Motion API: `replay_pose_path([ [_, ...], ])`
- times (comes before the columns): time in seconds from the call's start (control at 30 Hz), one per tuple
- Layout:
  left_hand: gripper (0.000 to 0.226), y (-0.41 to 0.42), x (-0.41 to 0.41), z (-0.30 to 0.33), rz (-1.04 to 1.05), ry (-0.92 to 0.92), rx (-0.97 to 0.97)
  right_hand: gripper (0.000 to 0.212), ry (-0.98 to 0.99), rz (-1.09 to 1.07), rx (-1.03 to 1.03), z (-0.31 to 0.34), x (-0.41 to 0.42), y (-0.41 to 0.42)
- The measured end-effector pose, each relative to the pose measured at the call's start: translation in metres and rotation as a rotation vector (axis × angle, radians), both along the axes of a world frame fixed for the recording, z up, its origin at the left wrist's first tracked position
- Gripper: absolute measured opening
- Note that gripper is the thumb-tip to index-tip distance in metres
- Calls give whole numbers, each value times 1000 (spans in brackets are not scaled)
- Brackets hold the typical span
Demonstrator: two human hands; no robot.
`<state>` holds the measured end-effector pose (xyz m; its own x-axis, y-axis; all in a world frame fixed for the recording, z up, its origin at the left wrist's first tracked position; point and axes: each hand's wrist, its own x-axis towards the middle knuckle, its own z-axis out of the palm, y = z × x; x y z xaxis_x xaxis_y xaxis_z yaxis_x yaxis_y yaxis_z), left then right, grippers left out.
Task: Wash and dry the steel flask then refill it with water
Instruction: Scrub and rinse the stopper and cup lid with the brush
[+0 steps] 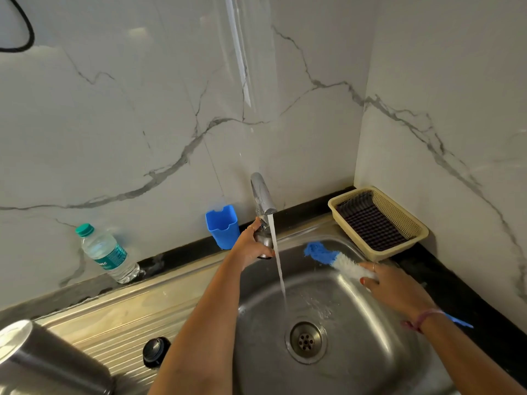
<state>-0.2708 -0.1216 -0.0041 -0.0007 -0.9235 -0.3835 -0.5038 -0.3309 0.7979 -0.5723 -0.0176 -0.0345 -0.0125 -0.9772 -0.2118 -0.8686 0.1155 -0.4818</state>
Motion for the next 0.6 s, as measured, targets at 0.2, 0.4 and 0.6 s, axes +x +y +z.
replay_pose_path([
  [0.2,110,-5,-9,12,-165,-209,-21,45,-6,3,17,4,4,1],
  [0.4,113,-4,-12,15,-215,-290,-41,47,28,54,28,1,7,1],
  [0.6,103,12,-18,0,-45,-289,-77,56,104,117,30,8,10,8],
])
